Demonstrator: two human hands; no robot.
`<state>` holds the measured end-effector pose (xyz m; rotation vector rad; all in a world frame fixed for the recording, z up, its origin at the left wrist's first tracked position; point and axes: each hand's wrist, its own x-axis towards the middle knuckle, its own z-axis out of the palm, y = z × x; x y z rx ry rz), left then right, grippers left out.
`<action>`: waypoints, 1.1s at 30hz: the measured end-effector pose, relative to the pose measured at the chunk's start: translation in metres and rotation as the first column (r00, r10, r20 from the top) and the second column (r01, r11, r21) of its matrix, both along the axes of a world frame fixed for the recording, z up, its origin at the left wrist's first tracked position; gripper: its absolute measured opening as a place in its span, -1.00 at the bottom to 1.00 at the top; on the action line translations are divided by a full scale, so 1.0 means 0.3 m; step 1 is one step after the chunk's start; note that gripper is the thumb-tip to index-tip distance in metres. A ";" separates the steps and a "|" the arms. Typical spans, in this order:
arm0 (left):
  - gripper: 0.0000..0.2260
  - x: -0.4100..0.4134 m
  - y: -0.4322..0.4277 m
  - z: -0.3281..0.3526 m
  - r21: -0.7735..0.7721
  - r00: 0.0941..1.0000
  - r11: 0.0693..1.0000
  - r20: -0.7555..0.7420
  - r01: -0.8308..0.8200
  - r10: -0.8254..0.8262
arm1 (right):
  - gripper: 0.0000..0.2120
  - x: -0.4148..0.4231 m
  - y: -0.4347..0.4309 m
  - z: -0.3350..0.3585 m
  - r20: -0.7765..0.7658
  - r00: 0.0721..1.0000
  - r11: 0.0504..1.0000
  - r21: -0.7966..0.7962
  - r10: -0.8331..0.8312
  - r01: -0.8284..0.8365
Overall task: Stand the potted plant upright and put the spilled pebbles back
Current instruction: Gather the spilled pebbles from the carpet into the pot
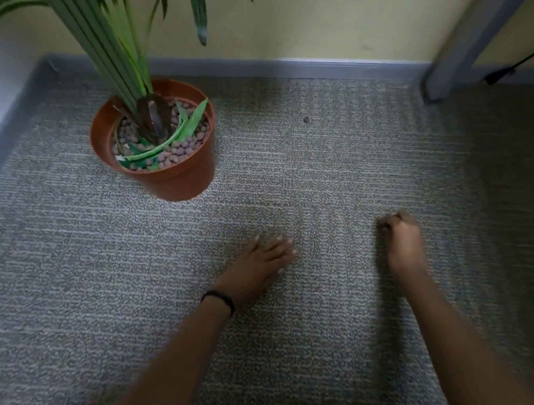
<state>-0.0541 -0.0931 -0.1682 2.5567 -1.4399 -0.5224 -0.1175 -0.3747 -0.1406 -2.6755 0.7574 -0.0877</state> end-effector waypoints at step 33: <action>-0.54 0.110 -0.084 -0.057 -0.190 0.976 0.959 0.001 -0.212 0.216 | -0.82 0.948 0.079 0.020 -0.021 0.943 0.939 0.104 0.332 -0.328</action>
